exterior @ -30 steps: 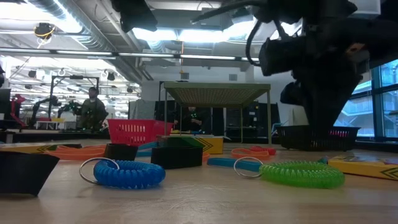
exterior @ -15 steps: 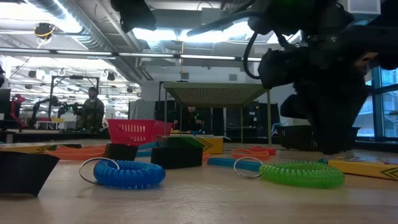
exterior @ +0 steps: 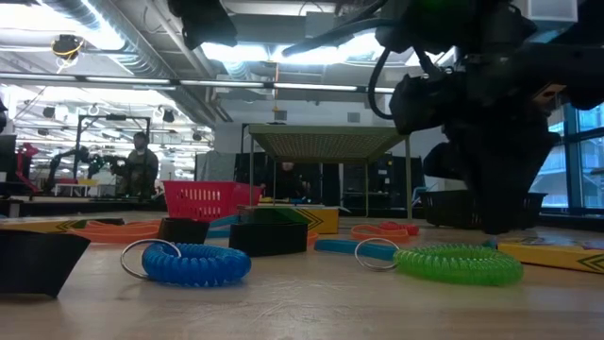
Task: Pick & Place Office Desk Supplies
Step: Put the crayola box into the orange bin
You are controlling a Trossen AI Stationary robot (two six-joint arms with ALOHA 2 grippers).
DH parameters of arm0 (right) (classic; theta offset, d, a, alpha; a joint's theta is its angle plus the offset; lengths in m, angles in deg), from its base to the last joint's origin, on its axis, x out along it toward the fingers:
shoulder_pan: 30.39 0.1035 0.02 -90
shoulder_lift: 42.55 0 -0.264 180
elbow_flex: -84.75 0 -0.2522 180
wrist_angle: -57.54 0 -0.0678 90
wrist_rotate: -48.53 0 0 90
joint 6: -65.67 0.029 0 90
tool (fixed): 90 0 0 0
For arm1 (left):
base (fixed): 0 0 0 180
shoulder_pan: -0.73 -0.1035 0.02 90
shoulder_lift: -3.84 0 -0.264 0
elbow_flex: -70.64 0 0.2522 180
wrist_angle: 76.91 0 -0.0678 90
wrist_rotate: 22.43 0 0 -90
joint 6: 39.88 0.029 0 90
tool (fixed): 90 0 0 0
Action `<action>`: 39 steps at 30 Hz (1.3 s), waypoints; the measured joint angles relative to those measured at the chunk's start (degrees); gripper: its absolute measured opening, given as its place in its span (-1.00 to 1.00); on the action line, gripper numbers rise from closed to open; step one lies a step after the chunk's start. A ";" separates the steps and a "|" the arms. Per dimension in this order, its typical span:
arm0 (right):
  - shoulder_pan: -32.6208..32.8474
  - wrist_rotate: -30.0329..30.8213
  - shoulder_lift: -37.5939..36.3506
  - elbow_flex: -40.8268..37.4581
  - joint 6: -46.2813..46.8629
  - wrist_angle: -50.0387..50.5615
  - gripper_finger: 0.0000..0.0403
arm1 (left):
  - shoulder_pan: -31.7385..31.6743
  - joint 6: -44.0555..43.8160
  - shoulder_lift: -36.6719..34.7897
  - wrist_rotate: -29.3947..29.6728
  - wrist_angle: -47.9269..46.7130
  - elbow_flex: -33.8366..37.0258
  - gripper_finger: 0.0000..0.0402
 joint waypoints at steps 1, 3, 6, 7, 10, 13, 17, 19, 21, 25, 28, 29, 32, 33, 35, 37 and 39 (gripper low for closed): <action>0.00 -0.57 0.00 0.00 0.01 -0.02 -0.74 | 0.00 0.01 0.00 -0.03 0.00 0.00 -0.51; 0.00 -2.19 0.00 0.00 0.01 -0.01 -0.71 | 0.00 0.05 0.00 -0.06 0.00 0.00 -0.51; 0.00 -3.86 0.00 0.00 0.07 0.02 -0.61 | 0.00 0.15 0.00 -0.06 0.00 0.00 -0.51; 0.00 -3.87 0.00 0.00 0.22 0.02 -0.57 | 0.00 0.15 0.00 -0.06 0.00 0.00 -0.51; 0.00 -4.45 0.00 0.00 0.26 0.02 -0.43 | 0.00 0.15 0.00 -0.06 -0.01 0.00 -0.51; 0.00 -3.99 0.00 0.00 1.63 0.27 -0.32 | 0.00 0.14 0.00 -0.06 -0.01 0.00 -0.51; 0.00 -3.12 -0.02 0.16 2.48 0.91 -0.28 | 0.00 0.15 0.00 -0.54 -0.03 0.00 -0.51; 0.00 -3.10 -0.02 0.28 2.60 0.83 -0.29 | 0.00 0.14 0.00 -0.58 -0.04 0.00 -0.51; 0.00 -3.10 -0.02 0.28 2.60 0.87 -0.33 | 0.00 0.17 0.00 -0.57 -0.04 0.00 -0.51; 0.00 -3.05 -0.04 0.28 1.70 0.87 -0.40 | 0.00 0.65 0.00 -0.56 -0.04 0.00 -0.51; -0.10 -2.92 -0.04 0.28 1.33 0.87 -0.45 | 0.00 0.61 0.00 -0.57 -0.04 0.00 -0.51; -0.16 -2.94 -0.04 0.28 1.29 0.87 -0.47 | 0.00 0.61 0.00 -0.57 -0.04 0.00 -0.51; -0.27 -2.94 -0.07 0.28 1.35 0.86 -0.51 | 0.00 0.61 0.00 -0.56 -0.02 0.00 -0.51; -0.33 -2.94 -0.07 0.28 1.35 0.85 -0.52 | 0.00 0.63 0.00 -0.56 -0.04 0.00 -0.51; -0.51 -3.46 -0.07 0.28 1.38 0.81 -0.53 | 0.00 0.61 0.00 -0.56 -0.02 0.00 -0.51; -0.81 -4.44 -0.07 0.28 1.54 0.67 -0.54 | 0.00 0.61 0.00 -0.56 -0.02 0.00 -0.51; -0.92 -4.55 -0.07 0.28 2.13 0.61 -0.54 | 0.00 0.61 0.00 -0.56 -0.03 0.00 -0.51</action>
